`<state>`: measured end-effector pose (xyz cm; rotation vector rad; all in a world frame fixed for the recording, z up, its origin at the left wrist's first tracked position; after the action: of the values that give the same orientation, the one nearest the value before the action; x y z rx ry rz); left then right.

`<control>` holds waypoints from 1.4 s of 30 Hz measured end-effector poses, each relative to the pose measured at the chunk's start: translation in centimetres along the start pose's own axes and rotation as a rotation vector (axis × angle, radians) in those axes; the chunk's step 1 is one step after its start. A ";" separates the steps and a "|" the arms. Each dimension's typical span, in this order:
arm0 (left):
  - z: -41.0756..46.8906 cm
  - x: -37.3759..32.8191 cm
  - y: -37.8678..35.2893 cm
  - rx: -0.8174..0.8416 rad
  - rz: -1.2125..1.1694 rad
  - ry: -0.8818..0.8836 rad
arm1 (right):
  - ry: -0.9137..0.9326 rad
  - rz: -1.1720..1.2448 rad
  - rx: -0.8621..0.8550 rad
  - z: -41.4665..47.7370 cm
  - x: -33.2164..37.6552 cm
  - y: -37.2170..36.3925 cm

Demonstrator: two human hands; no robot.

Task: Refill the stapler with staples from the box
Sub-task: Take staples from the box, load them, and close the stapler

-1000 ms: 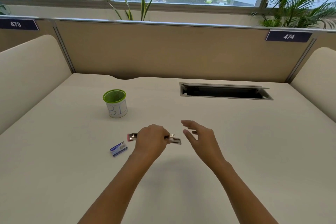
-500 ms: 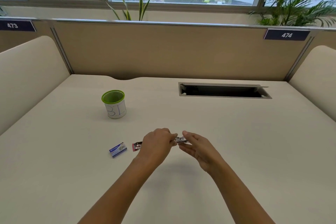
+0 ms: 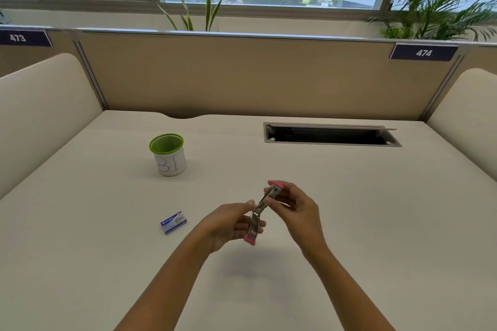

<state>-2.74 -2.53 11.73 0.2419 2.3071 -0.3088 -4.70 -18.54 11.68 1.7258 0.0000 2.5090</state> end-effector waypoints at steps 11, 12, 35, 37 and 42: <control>0.5 0.4 -0.4 0.105 -0.672 0.087 | 0.084 -0.004 0.395 -0.3 -0.1 0.0; 0.5 0.5 -0.6 0.103 -0.678 0.091 | 0.101 -0.026 0.369 -0.2 -0.1 -0.2; 5.4 3.6 1.3 -0.647 0.424 -0.470 | 0.172 -0.195 -0.205 0.1 -1.9 -1.1; 5.7 4.0 1.4 -0.660 0.448 -0.484 | 0.165 -0.204 -0.215 0.1 -2.2 -1.1; 6.4 4.5 1.7 -0.671 0.511 -0.525 | 0.152 -0.231 -0.249 0.2 -3.0 -1.0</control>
<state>-0.98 -2.42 3.92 0.3437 1.6378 0.5885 -3.40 -17.74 8.90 1.3554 -0.0930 2.3502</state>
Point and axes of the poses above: each hand's wrist, its own z-axis towards the middle knuckle, its own y-axis out of the back of the hand, x = y × z, the point moved 1 cm from there along z, towards the middle knuckle, and after that the axes turned 9 degrees about y, right-handed, at the moved point
